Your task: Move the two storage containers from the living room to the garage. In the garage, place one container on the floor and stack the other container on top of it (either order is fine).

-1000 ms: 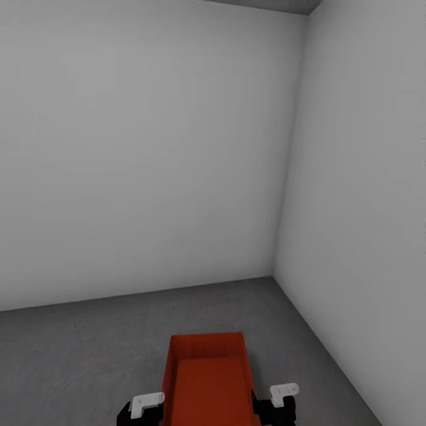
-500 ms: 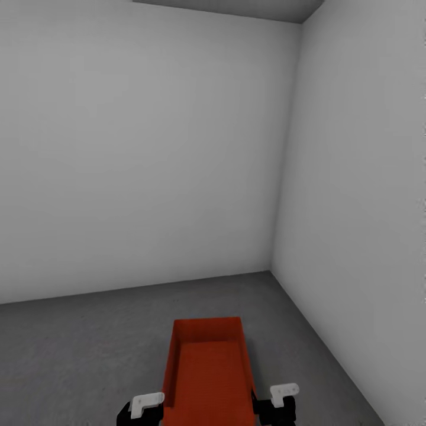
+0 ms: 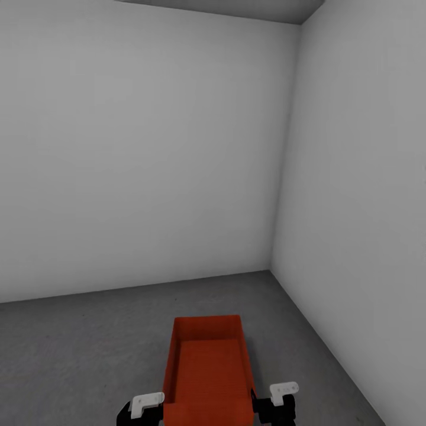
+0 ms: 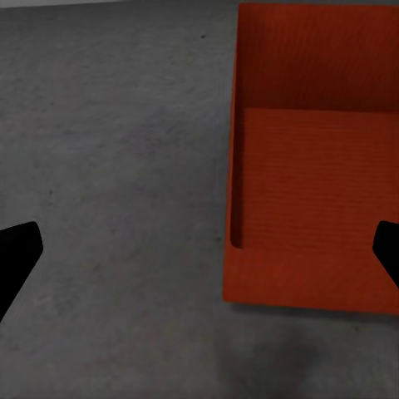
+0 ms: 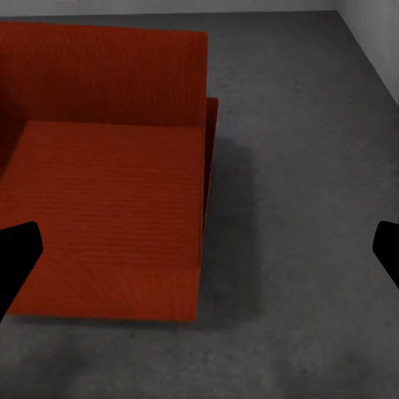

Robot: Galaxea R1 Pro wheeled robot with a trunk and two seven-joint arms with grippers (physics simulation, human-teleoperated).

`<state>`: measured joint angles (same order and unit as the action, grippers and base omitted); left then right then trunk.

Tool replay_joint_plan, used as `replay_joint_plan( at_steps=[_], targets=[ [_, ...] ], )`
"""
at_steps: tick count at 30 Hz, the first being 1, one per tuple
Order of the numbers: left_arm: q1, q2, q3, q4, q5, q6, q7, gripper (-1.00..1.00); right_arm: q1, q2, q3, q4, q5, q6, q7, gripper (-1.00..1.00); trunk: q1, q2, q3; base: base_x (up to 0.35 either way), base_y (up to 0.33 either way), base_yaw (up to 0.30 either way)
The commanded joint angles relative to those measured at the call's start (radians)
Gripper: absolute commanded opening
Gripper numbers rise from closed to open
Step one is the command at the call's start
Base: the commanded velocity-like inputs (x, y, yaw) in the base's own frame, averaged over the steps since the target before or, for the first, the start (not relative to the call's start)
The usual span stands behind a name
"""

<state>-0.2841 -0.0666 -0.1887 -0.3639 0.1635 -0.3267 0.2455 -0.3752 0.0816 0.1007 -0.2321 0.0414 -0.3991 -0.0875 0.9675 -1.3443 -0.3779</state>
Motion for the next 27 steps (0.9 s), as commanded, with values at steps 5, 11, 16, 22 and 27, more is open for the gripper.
replay_joint_plan(
  at_steps=[5, 11, 16, 22, 27],
  targets=[
    [0.003, 0.000, -0.011, -0.004, 0.009, -0.006, 0.005, 1.00, -0.001, 0.000, 0.007, 0.000, 0.005, -0.003, -0.009, 1.00, 0.000, -0.001, -0.001, -0.001, 0.000, 0.000],
    [0.036, 0.001, -0.013, -0.064, 0.004, -0.006, 0.005, 1.00, -0.001, 0.000, 0.007, -0.011, 0.005, -0.005, -0.008, 1.00, 0.000, -0.001, -0.001, 0.000, 0.000, 0.000],
    [0.074, 0.002, -0.014, -0.124, 0.002, -0.005, 0.004, 1.00, 0.033, 0.000, 0.007, -0.065, 0.005, -0.005, -0.008, 1.00, 0.000, -0.001, -0.001, -0.067, 0.000, 0.000],
    [0.085, 0.002, -0.012, -0.141, 0.001, -0.005, 0.004, 1.00, 0.090, -0.003, 0.006, -0.158, 0.001, -0.002, -0.009, 1.00, 0.000, -0.001, -0.001, -0.259, 0.000, 0.000],
    [0.086, 0.003, -0.011, -0.143, 0.001, -0.005, 0.004, 1.00, 0.100, -0.002, 0.007, -0.173, 0.000, -0.003, -0.009, 1.00, 0.000, -0.001, -0.001, -0.316, 0.000, 0.000]
  ],
)
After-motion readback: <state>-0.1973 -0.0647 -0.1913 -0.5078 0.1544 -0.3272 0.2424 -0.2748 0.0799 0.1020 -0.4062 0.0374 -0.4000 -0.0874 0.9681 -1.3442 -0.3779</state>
